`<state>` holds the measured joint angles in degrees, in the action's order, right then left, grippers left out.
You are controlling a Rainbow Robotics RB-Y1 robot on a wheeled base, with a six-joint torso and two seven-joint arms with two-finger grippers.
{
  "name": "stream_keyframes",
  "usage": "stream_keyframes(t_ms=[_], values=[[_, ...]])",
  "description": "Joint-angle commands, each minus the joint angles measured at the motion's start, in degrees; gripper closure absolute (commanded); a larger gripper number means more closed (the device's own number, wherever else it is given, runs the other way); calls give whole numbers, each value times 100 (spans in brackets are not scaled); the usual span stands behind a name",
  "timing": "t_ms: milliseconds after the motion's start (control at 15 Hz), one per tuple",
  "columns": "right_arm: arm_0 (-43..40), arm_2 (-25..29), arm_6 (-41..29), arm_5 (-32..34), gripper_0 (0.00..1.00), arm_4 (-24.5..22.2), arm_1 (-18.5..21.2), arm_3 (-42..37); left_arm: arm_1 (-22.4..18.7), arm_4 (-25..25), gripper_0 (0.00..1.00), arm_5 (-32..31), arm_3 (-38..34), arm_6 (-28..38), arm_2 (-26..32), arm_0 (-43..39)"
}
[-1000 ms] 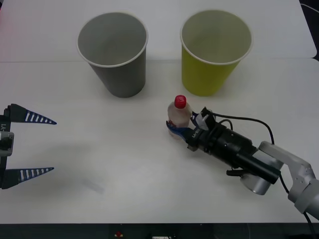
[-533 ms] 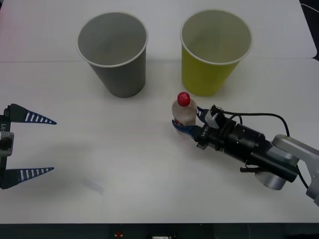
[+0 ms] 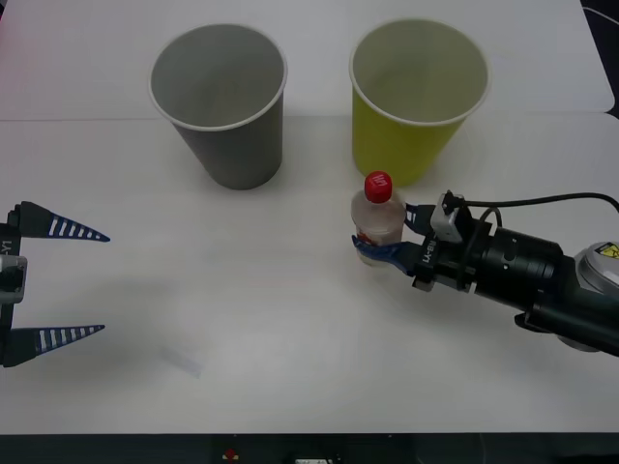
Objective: Put the can into the green bin and the plastic bottle into the gray bin
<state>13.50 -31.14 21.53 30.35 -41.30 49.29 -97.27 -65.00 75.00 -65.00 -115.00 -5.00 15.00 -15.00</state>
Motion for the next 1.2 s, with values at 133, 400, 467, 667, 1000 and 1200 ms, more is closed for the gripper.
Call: stream_keyframes(t_ms=[133, 400, 467, 667, 1000, 1200], values=[[-445, 899, -2170, 410, 100, -1767, 63, -828, 0, 0, 0, 0, 0, 0, 0, 0], [-559, 1866, -4473, 1289, 100, -3191, 19, -1637, 0, 0, 0, 0, 0, 0, 0, 0], [-559, 2068, -4930, 1483, 100, -3419, -33, -1804, 0, 0, 0, 0, 0, 0, 0, 0], [-497, 2393, -6152, 1659, 100, -3991, -60, -2287, 0, 0, 0, 0, 0, 0, 0, 0], [329, 2481, -7839, 2212, 100, -4738, -60, -2507, 0, 0, 0, 0, 0, 0, 0, 0], [839, 2411, -8595, 2344, 100, -5037, -60, -2525, 0, 0, 0, 0, 0, 0, 0, 0]])
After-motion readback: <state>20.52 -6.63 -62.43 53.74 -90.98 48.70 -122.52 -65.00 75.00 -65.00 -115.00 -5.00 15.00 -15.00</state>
